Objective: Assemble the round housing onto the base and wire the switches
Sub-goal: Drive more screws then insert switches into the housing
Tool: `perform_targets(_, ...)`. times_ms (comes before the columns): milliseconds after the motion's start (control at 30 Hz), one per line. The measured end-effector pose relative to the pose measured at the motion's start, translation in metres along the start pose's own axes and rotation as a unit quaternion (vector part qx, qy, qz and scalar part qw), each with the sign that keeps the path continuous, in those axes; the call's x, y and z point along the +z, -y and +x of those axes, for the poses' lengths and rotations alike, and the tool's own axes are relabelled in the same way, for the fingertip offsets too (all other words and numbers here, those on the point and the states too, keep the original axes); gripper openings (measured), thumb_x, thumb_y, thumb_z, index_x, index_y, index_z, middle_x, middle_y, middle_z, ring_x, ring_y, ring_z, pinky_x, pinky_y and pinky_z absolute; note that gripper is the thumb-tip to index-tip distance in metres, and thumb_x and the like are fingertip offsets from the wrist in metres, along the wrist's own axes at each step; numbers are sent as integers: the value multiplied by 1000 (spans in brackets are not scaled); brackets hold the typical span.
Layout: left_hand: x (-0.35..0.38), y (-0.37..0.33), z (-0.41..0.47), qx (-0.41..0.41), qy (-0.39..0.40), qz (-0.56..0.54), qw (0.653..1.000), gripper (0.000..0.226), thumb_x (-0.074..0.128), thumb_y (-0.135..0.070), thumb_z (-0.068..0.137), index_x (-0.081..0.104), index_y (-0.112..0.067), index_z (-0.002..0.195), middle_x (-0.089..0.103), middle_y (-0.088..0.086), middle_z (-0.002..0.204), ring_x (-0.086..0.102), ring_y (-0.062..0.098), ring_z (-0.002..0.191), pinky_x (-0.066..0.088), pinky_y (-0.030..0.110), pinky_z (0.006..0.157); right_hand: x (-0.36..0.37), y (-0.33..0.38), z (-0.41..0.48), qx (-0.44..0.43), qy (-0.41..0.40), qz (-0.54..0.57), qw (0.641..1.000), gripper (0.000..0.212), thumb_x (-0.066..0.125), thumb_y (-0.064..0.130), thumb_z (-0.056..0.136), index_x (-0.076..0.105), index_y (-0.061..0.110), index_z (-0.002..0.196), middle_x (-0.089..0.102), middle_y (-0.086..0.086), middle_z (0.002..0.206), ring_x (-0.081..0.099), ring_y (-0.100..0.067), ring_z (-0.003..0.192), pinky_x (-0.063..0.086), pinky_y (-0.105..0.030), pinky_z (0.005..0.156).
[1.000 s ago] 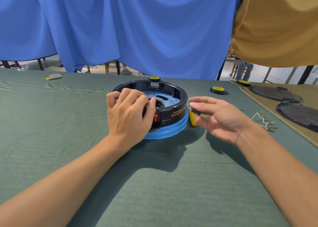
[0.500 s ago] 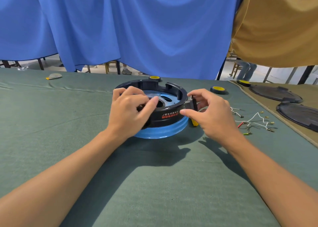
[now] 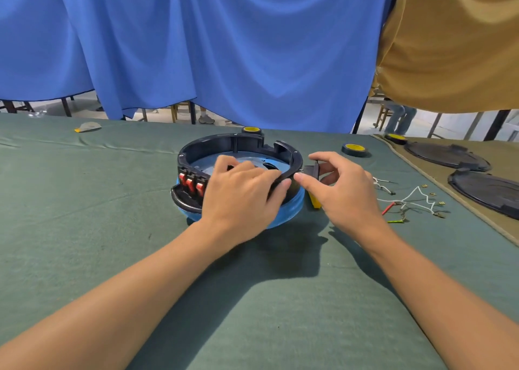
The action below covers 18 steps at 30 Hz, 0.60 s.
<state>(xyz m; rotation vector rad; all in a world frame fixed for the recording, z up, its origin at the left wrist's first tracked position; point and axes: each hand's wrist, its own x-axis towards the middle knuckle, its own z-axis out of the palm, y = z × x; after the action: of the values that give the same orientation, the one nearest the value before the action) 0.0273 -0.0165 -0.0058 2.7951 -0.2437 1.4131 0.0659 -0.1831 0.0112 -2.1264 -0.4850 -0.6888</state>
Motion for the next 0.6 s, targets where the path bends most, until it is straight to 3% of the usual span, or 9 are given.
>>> perform_targets(67, 0, 14, 3, -49, -68, -66, 994, 44, 48, -44, 94, 77, -24, 67, 67, -7, 59, 57, 6, 69, 31, 33, 87, -1, -2, 1, 9, 0, 5, 1000, 32, 77, 38, 78, 67, 28, 107, 56, 26, 74, 55, 7, 72, 42, -13, 70)
perform_targets(167, 0, 41, 5, -130, -81, -193, 969, 53, 49, -44, 91, 71, -15, 53, 64, -2, 54, 50, -5, 75, 22, 21, 90, -2, -3, 3, 29, -2, 23, 999, 32, 79, 33, 77, 67, 27, 106, 58, 24, 77, 56, 5, 72, 46, -18, 74)
perform_targets(267, 2, 49, 1, -177, -58, -151, 971, 59, 45, -39, 96, 66, -8, 51, 57, 3, 47, 58, 14, 62, 25, 25, 88, -2, -4, 3, 40, -12, 25, 999, 31, 79, 29, 77, 67, 27, 105, 56, 24, 76, 53, 6, 69, 40, -13, 67)
perform_targets(367, 2, 29, 4, -145, -57, -62, 986, 53, 44, -39, 99, 62, -14, 56, 52, -8, 51, 58, 23, 61, 30, 37, 83, 0, -3, 2, 49, -9, 34, 998, 32, 79, 27, 77, 67, 28, 106, 55, 24, 80, 53, 1, 70, 41, -22, 70)
perform_targets(533, 7, 6, 1, -11, -41, -25, 999, 49, 44, -43, 101, 72, -21, 69, 66, -6, 59, 60, 19, 63, 35, 36, 82, 1, -1, 1, 45, -2, 21, 999, 32, 79, 28, 77, 66, 27, 107, 58, 14, 89, 52, -3, 72, 45, -31, 79)
perform_targets(600, 3, 11, 2, -20, -54, -61, 996, 46, 51, -46, 96, 76, -23, 65, 64, -6, 56, 58, 16, 62, 33, 34, 81, 1, 1, 0, 49, 1, 26, 998, 31, 79, 28, 77, 66, 27, 106, 58, 16, 87, 54, -5, 71, 48, -35, 80)
